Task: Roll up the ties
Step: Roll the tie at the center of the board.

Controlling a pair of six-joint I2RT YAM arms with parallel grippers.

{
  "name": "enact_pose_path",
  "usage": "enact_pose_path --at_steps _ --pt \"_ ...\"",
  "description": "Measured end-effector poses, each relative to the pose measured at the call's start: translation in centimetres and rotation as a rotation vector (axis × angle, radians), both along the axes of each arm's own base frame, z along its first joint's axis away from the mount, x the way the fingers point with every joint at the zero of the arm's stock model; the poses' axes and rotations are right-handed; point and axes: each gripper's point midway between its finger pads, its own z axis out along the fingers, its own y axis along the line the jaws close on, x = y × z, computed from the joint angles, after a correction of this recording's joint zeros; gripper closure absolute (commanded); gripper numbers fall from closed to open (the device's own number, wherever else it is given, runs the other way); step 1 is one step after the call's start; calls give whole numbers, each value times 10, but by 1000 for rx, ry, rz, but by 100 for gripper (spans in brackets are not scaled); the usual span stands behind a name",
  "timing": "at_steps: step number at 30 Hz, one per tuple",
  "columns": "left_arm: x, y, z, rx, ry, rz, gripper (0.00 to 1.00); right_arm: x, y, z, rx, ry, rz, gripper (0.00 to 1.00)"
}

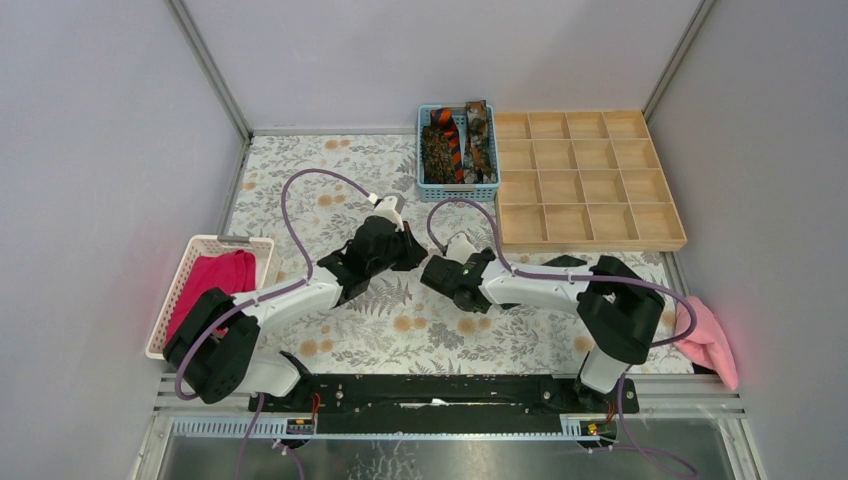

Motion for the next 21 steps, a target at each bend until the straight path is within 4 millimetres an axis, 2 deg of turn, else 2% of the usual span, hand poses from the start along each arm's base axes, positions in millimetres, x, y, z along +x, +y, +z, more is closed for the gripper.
enact_pose_path --at_steps 9,15,21 --pt "-1 1 0 1 -4 -2 95 1 -3 -19 -68 25 4 29" --pt "0 1 0 5 -8 -5 96 9 -9 -29 -80 37 -22 31" --pt "0 1 0 10 -12 -9 96 23 -20 -32 -52 37 -84 42"
